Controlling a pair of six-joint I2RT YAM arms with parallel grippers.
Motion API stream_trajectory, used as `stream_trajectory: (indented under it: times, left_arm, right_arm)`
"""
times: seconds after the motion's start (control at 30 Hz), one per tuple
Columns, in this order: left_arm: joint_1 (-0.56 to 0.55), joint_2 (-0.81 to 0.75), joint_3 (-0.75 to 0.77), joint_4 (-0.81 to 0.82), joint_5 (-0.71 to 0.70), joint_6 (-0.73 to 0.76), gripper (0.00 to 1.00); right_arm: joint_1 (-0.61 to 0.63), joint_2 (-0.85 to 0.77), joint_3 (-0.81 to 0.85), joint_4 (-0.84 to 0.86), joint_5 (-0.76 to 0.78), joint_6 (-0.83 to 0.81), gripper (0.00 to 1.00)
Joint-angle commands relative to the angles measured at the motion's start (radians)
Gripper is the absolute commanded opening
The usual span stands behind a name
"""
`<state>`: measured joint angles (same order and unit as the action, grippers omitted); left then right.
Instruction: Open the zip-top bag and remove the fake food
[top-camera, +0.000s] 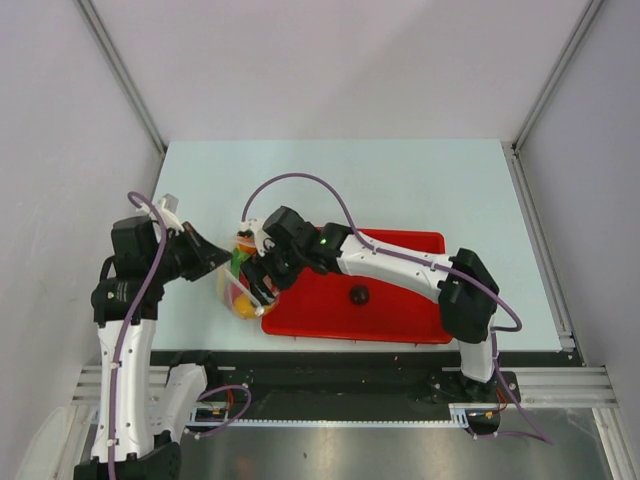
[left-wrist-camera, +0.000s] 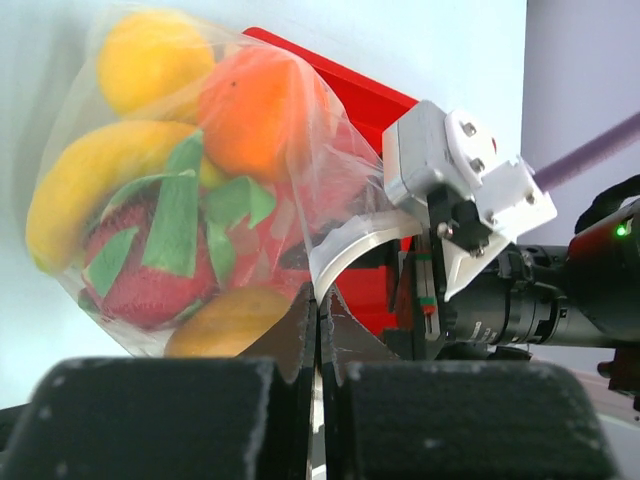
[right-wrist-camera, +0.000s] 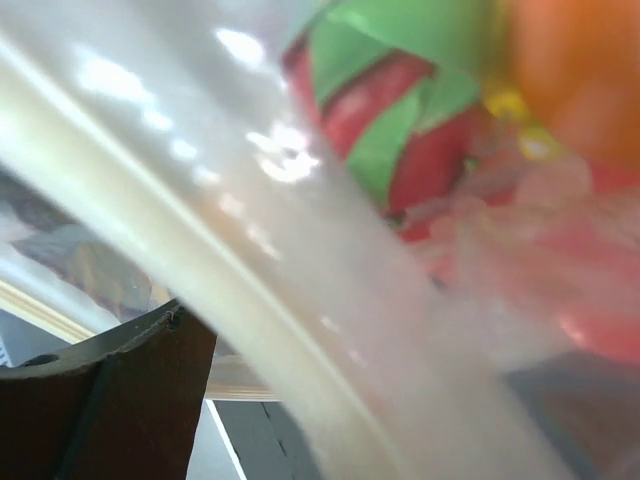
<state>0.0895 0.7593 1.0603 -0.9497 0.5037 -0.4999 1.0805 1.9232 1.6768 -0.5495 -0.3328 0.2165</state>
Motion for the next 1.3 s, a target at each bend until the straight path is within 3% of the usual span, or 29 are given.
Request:
stream_trajectory:
  times: [0.0,0.23,0.33,0.4,0.63,0.67,0.77,0.87,1.27]
  left_arm:
    - [0.003,-0.037,0.047,0.045,-0.054,-0.083,0.0]
    - [0.003,-0.051,0.173,-0.055,-0.217,-0.103,0.0]
    - [0.003,-0.051,0.213,-0.089,-0.27,-0.098,0.0]
    - [0.003,-0.06,0.202,-0.077,-0.268,-0.092,0.0]
    - [0.003,-0.064,0.119,-0.078,-0.277,-0.062,0.0]
    - [0.001,-0.066,0.095,-0.084,-0.287,-0.051,0.0]
    - [0.001,-0.087,0.043,-0.074,-0.284,-0.049,0.0]
    - [0.003,-0.103,0.007,-0.057,-0.266,-0.055,0.0]
    - [0.003,-0.112,0.013,-0.035,-0.191,-0.077,0.0]
  right_arm:
    - [0.016,-0.013,-0.017,0.091,-0.09,-0.04,0.86]
    - [0.019,0.017,-0.008,0.252,-0.199,0.012,0.82]
    - [0.022,0.052,0.047,0.246,-0.23,0.021,0.71]
    - [0.021,0.068,0.067,0.23,-0.25,0.024,0.65]
    - [0.022,0.051,0.018,0.218,-0.285,0.015,0.63]
    - [0.022,0.053,0.015,0.218,-0.285,0.017,0.52]
    - [0.022,0.068,0.023,0.211,-0.304,0.038,0.36]
    - [0.022,0.076,0.026,0.227,-0.331,0.067,0.29]
    - [0.027,0.045,0.038,0.35,-0.279,0.087,0.61]
